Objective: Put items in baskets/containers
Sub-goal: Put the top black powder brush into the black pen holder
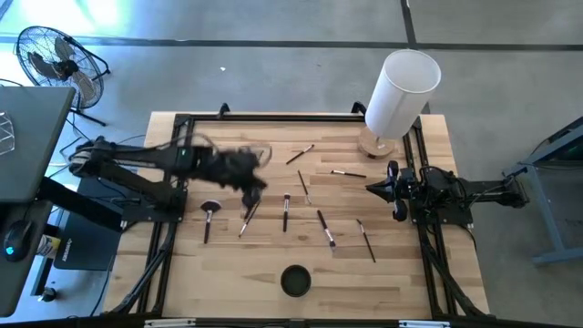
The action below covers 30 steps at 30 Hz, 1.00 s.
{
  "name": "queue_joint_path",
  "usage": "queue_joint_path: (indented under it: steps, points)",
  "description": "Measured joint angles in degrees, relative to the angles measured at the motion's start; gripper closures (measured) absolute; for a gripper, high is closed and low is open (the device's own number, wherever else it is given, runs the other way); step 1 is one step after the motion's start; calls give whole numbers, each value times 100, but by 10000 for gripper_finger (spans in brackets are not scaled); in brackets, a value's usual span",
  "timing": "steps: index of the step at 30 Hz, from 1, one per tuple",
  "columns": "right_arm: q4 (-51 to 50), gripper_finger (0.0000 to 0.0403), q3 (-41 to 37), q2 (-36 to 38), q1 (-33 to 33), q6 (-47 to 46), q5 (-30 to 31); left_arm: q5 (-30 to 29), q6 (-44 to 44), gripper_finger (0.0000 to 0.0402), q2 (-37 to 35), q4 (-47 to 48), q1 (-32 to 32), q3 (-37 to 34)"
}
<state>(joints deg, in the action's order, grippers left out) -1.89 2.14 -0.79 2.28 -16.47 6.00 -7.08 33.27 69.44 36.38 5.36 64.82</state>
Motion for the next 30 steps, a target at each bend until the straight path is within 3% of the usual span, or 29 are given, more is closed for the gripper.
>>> queue_joint_path:
  steps: [3,8,15,20,30]
  points:
    - [0,402,1,1,1,0,-1,-82,352,400,246,-269,752,-2]
    - [0,402,1,2,0,0,-2,-1063,310,401,730,-1565,1801,-2]
    - [2,402,0,0,2,0,0,-2182,-1637,401,1683,-4532,2648,2]
    - [2,402,-1,1,2,0,0,-2008,-2679,401,2274,-5995,2778,2]
    - [2,402,1,0,0,0,0,-1308,-3048,401,2900,-6280,2768,2]
